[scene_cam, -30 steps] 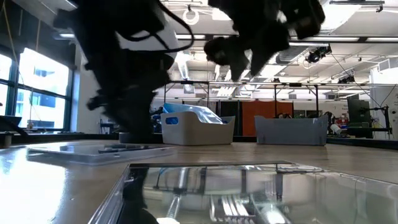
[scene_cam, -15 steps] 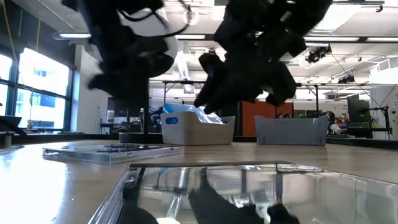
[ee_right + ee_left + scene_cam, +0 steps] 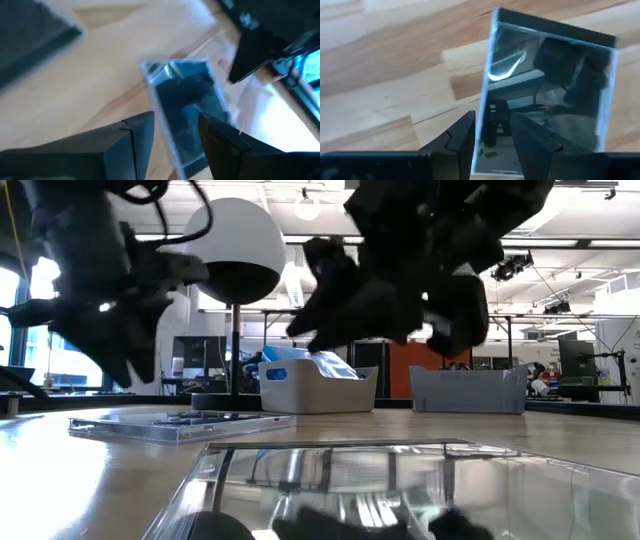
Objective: Pick & place jewel cases by type
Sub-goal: Put the left black CD case into the black bin
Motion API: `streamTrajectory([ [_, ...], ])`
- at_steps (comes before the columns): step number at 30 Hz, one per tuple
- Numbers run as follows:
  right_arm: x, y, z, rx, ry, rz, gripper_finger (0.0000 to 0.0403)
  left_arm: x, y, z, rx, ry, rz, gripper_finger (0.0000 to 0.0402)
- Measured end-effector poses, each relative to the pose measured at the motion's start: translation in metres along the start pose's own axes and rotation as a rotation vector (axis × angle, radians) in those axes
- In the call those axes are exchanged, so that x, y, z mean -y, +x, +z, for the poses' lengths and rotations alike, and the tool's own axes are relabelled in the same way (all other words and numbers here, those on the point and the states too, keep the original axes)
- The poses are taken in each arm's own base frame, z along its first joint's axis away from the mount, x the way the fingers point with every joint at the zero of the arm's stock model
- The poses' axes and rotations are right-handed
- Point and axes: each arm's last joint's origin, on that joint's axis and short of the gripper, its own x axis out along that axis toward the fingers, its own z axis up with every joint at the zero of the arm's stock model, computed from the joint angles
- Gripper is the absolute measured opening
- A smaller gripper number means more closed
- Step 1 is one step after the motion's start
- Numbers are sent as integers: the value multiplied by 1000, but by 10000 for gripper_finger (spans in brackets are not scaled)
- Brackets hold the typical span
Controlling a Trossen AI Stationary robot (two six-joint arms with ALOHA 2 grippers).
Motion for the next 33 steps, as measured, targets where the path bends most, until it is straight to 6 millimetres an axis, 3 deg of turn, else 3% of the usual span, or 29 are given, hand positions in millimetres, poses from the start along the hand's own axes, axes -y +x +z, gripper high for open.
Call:
streamTrajectory([
  [9, -5, 31, -9, -250, -17, -148, 149, -21, 29, -9, 53, -107, -93, 124],
  [15, -11, 47, -16, -297, -22, -97, 149, -30, 46, -12, 85, -172, -274, 124],
  [25, -9, 48, -22, -325, -32, -92, 149, -27, 48, -14, 53, -201, -359, 124],
  [33, -16, 44, -17, -405, -174, -82, 149, -24, 47, -14, 31, -219, -389, 124],
])
